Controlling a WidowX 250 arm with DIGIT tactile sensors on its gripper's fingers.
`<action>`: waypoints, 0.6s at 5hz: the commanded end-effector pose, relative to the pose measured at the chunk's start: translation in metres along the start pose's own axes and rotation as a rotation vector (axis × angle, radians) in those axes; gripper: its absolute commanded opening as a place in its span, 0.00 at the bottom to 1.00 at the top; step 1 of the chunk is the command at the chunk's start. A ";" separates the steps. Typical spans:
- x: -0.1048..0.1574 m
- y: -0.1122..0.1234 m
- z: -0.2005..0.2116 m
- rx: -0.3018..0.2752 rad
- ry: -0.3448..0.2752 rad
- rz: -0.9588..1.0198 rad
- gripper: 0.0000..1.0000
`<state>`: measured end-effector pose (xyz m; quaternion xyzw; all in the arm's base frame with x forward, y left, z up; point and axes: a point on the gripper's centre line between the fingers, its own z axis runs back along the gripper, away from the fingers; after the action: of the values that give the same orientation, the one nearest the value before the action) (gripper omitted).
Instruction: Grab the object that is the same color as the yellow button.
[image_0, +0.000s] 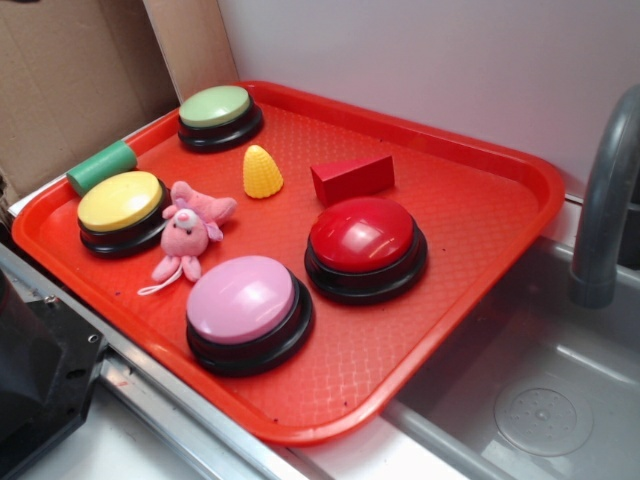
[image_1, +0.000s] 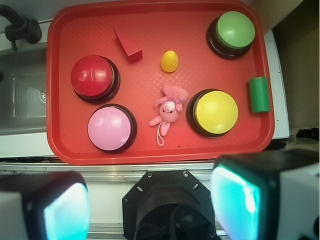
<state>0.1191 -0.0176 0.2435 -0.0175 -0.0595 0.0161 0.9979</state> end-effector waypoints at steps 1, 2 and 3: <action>0.000 0.000 0.000 0.000 0.000 0.000 1.00; 0.023 0.001 -0.025 0.022 -0.090 -0.067 1.00; 0.041 0.001 -0.041 0.027 -0.170 -0.137 1.00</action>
<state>0.1606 -0.0155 0.2040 0.0027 -0.1367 -0.0452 0.9896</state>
